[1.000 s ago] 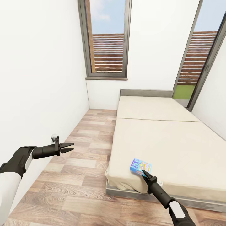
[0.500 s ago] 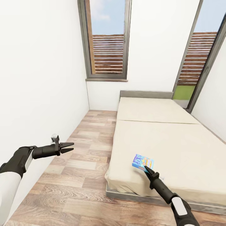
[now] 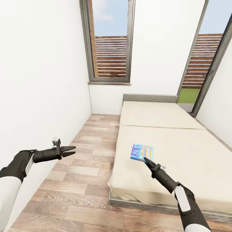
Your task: Put all the toys in the child's room - the three board games (two on the bed and one on the table), the two jigsaw puzzles on the table, and the tennis ball on the table - inside the toy box on the table in the child's room.
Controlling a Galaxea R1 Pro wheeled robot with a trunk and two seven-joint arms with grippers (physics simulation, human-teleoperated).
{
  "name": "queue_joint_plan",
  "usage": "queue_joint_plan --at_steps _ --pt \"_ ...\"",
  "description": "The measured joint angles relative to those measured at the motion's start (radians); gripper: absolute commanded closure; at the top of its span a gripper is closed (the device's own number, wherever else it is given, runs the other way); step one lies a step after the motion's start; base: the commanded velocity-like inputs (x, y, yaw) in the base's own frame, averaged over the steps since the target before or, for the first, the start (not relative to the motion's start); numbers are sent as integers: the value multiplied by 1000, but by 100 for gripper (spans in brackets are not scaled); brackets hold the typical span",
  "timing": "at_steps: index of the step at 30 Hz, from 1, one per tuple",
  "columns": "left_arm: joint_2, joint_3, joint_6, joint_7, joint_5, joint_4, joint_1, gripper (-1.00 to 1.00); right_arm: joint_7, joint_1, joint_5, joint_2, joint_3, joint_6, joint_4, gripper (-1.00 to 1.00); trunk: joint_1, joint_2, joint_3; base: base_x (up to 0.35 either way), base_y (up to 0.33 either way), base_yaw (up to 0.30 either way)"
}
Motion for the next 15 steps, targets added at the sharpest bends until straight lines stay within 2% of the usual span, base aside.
queue_joint_plan --at_steps 4,15 --pt "-1 0 0 0 0 0 0 -100 40 0 2 0 1 -1 -20 100 -15 28 13 0 0 0" --pt "-1 1 0 0 0 0 0 -100 48 1 4 0 -1 -3 -44 100 -58 105 47 0 0 0"
